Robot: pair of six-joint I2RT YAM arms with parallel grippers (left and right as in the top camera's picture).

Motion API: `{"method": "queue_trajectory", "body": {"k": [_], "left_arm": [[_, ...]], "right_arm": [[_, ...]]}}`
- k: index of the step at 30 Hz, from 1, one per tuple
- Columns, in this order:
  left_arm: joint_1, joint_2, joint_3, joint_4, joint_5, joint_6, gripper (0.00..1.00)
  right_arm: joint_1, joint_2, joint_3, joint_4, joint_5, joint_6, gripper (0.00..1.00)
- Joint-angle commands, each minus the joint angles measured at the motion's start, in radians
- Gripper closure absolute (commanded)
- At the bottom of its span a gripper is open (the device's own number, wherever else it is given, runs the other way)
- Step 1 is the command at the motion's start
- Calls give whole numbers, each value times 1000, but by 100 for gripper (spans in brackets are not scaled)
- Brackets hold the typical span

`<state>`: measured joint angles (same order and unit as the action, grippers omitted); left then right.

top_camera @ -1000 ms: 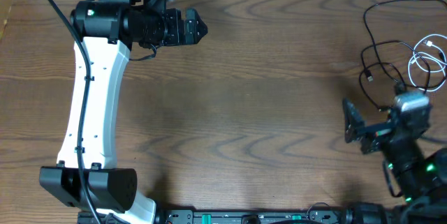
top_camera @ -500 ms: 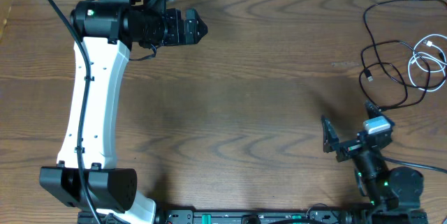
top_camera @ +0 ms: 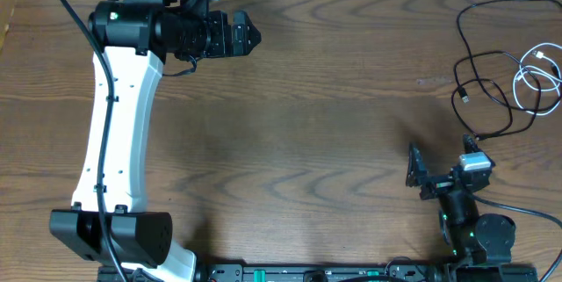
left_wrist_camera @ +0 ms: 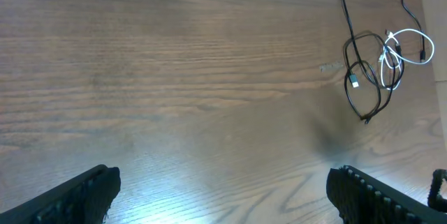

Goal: Untangle cables

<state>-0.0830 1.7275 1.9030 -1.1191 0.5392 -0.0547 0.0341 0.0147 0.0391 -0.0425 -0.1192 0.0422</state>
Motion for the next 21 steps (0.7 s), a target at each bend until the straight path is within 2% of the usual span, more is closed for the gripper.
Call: {"method": "queue_trajectory", "body": {"k": [1,21], "left_arm": [[0,-1,1,-2,-9,-2,0],[0,-1,1,-2,-10,-2,0]], "right_arm": [[7,-10,-34,-12,94,13,1],[6,-9,-34,-32,102,13,1]]}}
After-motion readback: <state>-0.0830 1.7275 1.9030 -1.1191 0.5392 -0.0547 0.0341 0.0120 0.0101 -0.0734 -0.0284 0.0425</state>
